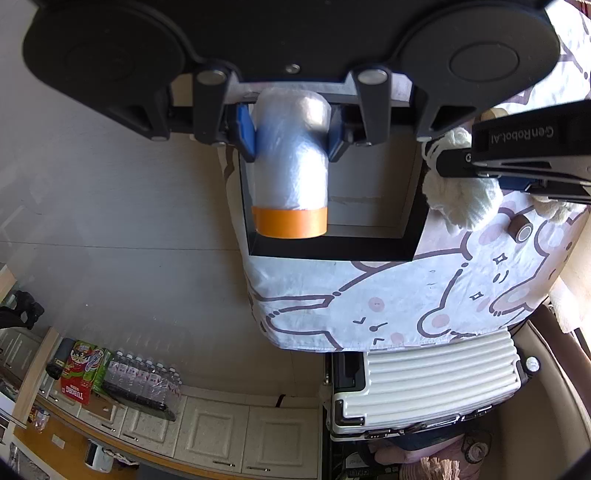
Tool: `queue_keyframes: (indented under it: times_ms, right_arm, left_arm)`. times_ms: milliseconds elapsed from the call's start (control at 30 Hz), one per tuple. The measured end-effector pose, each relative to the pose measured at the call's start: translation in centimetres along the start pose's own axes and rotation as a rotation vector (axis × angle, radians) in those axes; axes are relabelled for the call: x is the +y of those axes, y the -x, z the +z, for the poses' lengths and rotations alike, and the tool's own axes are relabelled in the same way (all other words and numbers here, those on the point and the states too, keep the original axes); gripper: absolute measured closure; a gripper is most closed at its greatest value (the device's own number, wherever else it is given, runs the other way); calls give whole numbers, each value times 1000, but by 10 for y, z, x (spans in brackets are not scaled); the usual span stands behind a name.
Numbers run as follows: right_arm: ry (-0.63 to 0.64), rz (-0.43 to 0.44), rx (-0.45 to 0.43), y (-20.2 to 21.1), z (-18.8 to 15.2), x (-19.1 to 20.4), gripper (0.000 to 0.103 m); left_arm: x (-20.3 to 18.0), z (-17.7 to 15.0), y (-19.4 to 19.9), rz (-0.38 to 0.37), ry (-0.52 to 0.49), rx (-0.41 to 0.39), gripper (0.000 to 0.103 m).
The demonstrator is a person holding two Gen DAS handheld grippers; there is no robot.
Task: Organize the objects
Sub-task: 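Carry the yarn ball and plastic roll over the open black box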
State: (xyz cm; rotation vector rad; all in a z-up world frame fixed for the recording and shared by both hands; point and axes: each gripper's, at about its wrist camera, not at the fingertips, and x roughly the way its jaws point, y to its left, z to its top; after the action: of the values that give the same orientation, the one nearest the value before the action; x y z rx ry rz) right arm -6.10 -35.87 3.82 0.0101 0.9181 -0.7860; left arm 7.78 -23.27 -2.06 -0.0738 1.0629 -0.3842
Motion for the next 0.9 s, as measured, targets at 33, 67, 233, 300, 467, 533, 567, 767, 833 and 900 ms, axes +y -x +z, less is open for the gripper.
queue_keyframes:
  times_ms: [33, 67, 233, 300, 467, 533, 567, 767, 833, 900]
  right_arm:
    - [3, -1, 3, -3, 1, 0, 61]
    - [7, -2, 6, -6, 1, 0, 61]
    - [14, -12, 30, -24, 2, -4, 61]
    - [11, -9, 40, -30, 3, -5, 61]
    - [28, -1, 62, -47, 4, -5, 61]
    - [36, -2, 74, -54, 4, -5, 61]
    - [38, -3, 81, -57, 4, -6, 61]
    - [58, -2, 123, -76, 3, -6, 61]
    - [70, 3, 139, -82, 2, -5, 61]
    - [85, 6, 159, -87, 1, -2, 61]
  left_arm:
    - [0, 1, -3, -4, 0, 3, 70]
    - [0, 3, -5, -7, 0, 5, 70]
    - [-3, 8, -20, -19, 4, 23, 70]
    - [-4, 11, -26, -23, 3, 30, 70]
    - [-5, 15, -42, -21, 7, 50, 70]
    - [-7, 17, -46, -8, -8, 49, 70]
    - [-8, 18, -48, -3, -17, 46, 70]
    - [-8, 22, -63, -6, -19, 61, 70]
    - [-9, 23, -67, -9, -21, 65, 70]
    - [-9, 24, -71, -11, -23, 70, 70]
